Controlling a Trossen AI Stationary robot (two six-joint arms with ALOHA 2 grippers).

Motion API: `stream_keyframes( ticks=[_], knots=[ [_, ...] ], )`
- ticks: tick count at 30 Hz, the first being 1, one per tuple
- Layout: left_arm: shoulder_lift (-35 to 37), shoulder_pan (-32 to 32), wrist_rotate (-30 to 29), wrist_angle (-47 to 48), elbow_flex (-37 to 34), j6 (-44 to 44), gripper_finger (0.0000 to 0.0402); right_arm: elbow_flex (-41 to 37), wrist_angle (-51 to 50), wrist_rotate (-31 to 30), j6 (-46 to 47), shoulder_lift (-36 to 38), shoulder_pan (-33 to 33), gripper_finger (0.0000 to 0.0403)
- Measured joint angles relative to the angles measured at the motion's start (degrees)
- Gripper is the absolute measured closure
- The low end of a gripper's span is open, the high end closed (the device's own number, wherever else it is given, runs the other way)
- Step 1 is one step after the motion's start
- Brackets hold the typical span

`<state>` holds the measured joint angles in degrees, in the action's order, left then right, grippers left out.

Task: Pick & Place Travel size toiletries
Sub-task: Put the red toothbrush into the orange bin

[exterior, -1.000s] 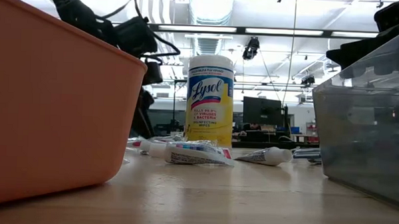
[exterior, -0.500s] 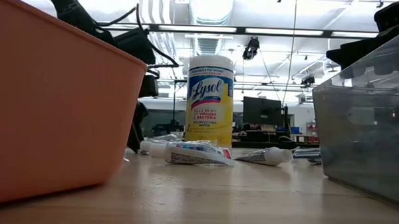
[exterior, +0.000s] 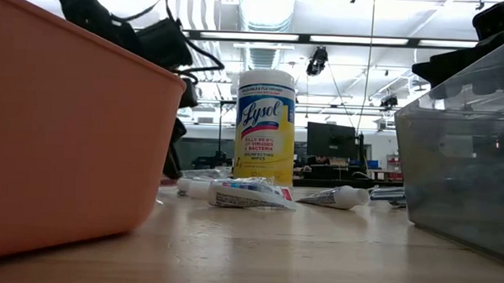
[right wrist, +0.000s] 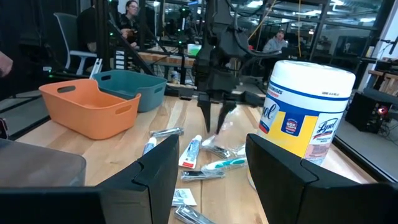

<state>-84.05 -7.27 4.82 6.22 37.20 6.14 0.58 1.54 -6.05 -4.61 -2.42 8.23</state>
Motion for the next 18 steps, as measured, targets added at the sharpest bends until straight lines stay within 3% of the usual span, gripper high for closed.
stream_keyframes(
  ticks=[11, 18],
  knots=[
    [3.4, 6.1, -1.7, 3.9, 0.0, -3.9, 0.0389, 0.0, 0.0, 0.0, 0.0, 0.0, 0.0, 0.022],
    [4.8, 9.5, -4.5, 4.5, 0.0, -7.8, 0.0395, 0.0, 0.0, 0.0, 0.1, 0.0, 0.0, 0.022]
  ],
)
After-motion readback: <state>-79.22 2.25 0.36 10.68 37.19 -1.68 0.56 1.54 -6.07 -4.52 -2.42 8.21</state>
